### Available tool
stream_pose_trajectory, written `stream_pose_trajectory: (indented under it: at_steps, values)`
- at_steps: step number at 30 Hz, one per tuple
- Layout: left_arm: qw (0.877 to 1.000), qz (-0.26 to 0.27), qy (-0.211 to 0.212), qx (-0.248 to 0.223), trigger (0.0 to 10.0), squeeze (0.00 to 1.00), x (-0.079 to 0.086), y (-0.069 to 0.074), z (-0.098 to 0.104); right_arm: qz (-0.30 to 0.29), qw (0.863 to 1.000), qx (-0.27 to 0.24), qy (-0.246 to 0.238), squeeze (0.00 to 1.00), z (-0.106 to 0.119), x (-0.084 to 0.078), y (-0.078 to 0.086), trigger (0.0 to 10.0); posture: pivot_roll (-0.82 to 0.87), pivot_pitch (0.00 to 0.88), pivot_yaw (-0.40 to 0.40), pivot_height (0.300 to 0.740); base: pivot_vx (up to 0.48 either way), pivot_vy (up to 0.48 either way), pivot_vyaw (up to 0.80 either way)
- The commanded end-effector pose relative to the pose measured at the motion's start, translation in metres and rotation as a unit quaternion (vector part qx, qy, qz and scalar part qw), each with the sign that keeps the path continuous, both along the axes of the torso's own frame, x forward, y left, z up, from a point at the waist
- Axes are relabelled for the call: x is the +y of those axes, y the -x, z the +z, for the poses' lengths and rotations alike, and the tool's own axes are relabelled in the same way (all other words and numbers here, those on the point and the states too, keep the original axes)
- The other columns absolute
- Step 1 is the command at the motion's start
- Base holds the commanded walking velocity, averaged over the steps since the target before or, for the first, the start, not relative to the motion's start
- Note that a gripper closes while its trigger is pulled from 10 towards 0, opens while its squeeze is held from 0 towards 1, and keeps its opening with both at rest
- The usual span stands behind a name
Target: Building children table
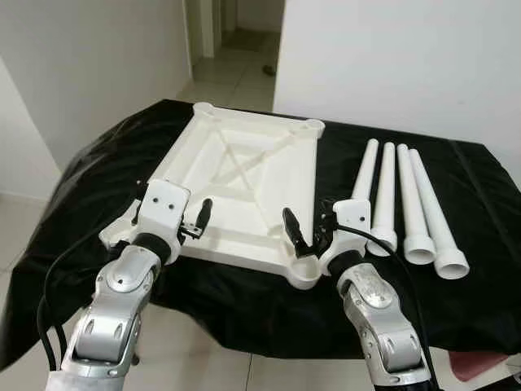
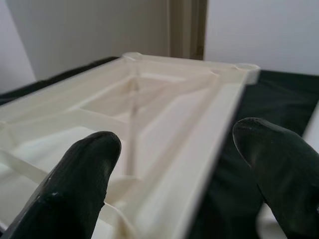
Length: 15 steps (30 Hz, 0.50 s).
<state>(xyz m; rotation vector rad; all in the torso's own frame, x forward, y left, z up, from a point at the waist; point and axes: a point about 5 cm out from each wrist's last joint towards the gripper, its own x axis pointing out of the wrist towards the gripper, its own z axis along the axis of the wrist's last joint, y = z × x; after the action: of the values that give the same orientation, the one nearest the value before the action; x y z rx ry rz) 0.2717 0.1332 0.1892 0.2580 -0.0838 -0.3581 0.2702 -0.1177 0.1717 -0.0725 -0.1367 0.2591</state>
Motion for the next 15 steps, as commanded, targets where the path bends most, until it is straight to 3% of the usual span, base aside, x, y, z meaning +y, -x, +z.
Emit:
stream_pose_trajectory:
  at_steps: [1,7,9,10,11,14,15]
  values:
    - [1.0,-0.009,0.0,0.002,10.0,0.0,-0.002,0.001,0.0,-0.009,1.0,0.0,-0.002,0.0,0.0,-0.005,-0.001,10.0,-0.01,0.007,0.019,0.74,0.0,0.0,0.0]
    - [1.0,-0.005,-0.007,0.02,10.0,0.0,0.002,0.0,-0.006,-0.008,1.0,-0.003,0.019,0.0,-0.001,-0.004,0.0,10.0,-0.01,0.006,0.018,0.74,0.0,0.0,0.0]
    - [0.999,-0.003,-0.029,0.036,10.0,0.0,0.006,0.0,-0.014,-0.007,0.999,-0.003,0.036,0.0,-0.002,-0.004,0.0,10.0,-0.01,0.006,0.018,0.74,0.0,0.0,0.0]
    - [0.997,-0.003,-0.061,0.044,10.0,0.0,0.011,0.001,-0.02,-0.006,0.999,0.002,0.053,0.0,-0.003,-0.005,0.0,10.0,-0.01,0.008,0.017,0.74,0.0,0.0,0.0]
    - [0.997,-0.003,-0.061,0.044,10.0,0.0,0.011,0.001,-0.02,-0.006,0.999,0.002,0.053,0.0,-0.003,-0.005,0.0,10.0,-0.01,0.008,0.017,0.74,0.0,0.0,0.0]
    - [0.988,-0.029,-0.141,0.047,10.0,0.0,0.023,0.006,-0.032,-0.029,0.994,0.004,0.106,0.0,-0.003,-0.011,-0.002,10.0,-0.01,0.008,0.017,0.74,0.0,0.0,0.0]
    - [0.988,-0.029,-0.141,0.047,10.0,0.0,0.023,0.006,-0.032,-0.029,0.994,0.004,0.106,0.0,-0.003,-0.011,-0.002,10.0,-0.01,0.008,0.017,0.74,0.0,0.0,0.0]
